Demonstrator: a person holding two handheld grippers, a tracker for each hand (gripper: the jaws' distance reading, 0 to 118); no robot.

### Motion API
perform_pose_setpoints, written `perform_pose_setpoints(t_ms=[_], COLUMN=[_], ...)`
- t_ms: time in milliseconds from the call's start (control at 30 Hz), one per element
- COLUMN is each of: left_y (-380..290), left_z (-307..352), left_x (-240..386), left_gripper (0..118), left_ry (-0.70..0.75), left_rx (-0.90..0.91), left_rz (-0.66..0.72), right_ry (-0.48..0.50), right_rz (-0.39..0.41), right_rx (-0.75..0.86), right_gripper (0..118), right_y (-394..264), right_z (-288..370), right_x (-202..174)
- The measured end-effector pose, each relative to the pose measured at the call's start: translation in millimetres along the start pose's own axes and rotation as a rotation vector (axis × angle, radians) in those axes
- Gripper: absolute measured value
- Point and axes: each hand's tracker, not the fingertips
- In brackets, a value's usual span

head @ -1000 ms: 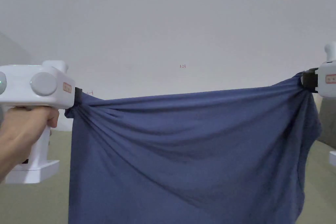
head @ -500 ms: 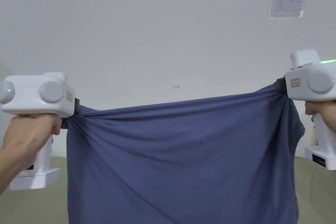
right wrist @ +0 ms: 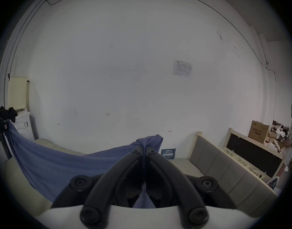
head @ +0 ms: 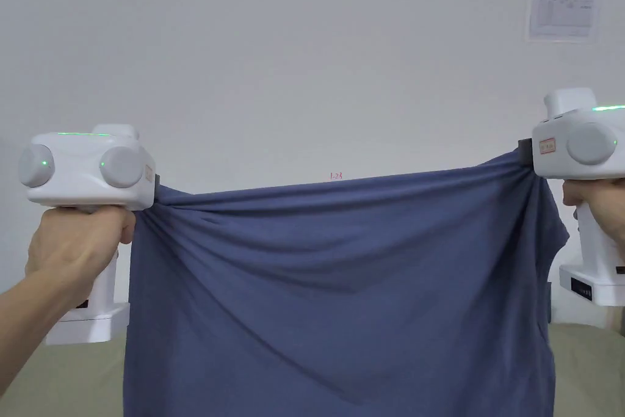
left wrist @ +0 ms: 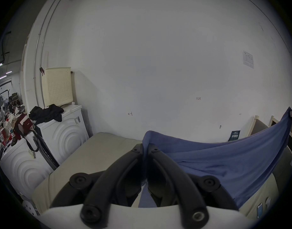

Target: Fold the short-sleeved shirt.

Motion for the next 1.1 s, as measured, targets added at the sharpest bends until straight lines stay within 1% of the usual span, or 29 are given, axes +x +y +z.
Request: perform_pose_setpoints(t_ms=[233,367,400,433,467,500,533,600,633,667,700,733,767,800,833,867,900,933,967,1000,1033,1100], left_y=[-24.2,-63.8,-75.5,-90.1,-106.3,-121.7,-140.8,-177.2,-196.4,-217.3,-234.5,-254.7,-273.5,-289.6,-306.7,-322.6,-335.7,-349.4,-362.6,-373.1,-383.7,-400.7], left_z=[-41.7,-64.3,-68.5,-72.8,-77.6,-80.4,-83.4,-84.0,-82.0,-77.2,-72.4,-64.3,-55.3,-46.5,-35.6,-21.0,-10.5,2.4,15.7,27.0,39.2,63.5], left_x=[5.7,5.1,4.3,3.0,0.2,-1.9,-4.3,-10.7,-14.6,-18.9,-23.0,-29.7,-34.7,-39.3,-45.2,-52.1,-56.9,-62.6,-68.0,-75.5,-80.0,-88.9], left_gripper=[3,3,3,3,3,3,3,3,3,3,3,3,3,3,3,3,3,3,3,3,3,3], left_ry=[0.022,0.018,0.013,0.014,0.005,-0.005,-0.007,-0.027,-0.042,-0.053,-0.067,-0.081,-0.081,-0.085,-0.097,-0.106,-0.107,-0.116,-0.126,-0.127,-0.132,-0.133], left_rx=[-0.015,-0.069,-0.088,-0.107,-0.132,-0.159,-0.194,-0.249,-0.271,-0.296,-0.316,-0.332,-0.354,-0.38,-0.404,-0.428,-0.443,-0.457,-0.479,-0.483,-0.508,-0.517], left_rz=[-0.002,-0.049,-0.065,-0.07,-0.068,-0.071,-0.077,-0.081,-0.077,-0.089,-0.095,-0.108,-0.118,-0.126,-0.127,-0.131,-0.14,-0.127,-0.122,-0.116,-0.128,-0.138], right_ry=[-0.003,0.006,0.018,0.034,0.043,0.045,0.071,0.08,0.101,0.11,0.132,0.132,0.139,0.159,0.145,0.176,0.169,0.174,0.182,0.168,0.181,0.165], right_rz=[0.038,0.051,0.063,0.057,0.082,0.088,0.104,0.086,0.084,0.064,0.094,0.075,0.077,0.044,0.015,-0.014,-0.031,-0.013,-0.009,-0.029,-0.065,-0.065], right_rx=[-0.009,-0.067,-0.098,-0.099,-0.14,-0.155,-0.181,-0.235,-0.261,-0.284,-0.331,-0.327,-0.378,-0.391,-0.423,-0.459,-0.475,-0.52,-0.513,-0.532,-0.556,-0.574], right_gripper=[3,3,3,3,3,3,3,3,3,3,3,3,3,3,3,3,3,3,3,3,3,3], right_y=[-21.0,-63.2,-74.9,-92.3,-109.8,-125.7,-144.6,-184.7,-205.5,-227.6,-245.3,-269.6,-289.5,-308.0,-327.5,-346.4,-362.0,-380.0,-394.9,-407.5,-419.8,-437.9], right_z=[-35.7,-44.0,-42.7,-40.0,-37.7,-34.1,-19.0,-2.0,11.4,26.1,37.5,54.6,70.3,87.0,105.3,125.5,142.6,153.2,174.2,196.3,215.3,249.2], right_x=[-17.0,-25.2,-28.0,-28.7,-30.8,-32.1,-36.2,-36.5,-36.0,-36.1,-35.2,-33.2,-31.6,-29.6,-27.6,-23.5,-21.9,-16.0,-13.6,-11.7,-9.2,-6.3])
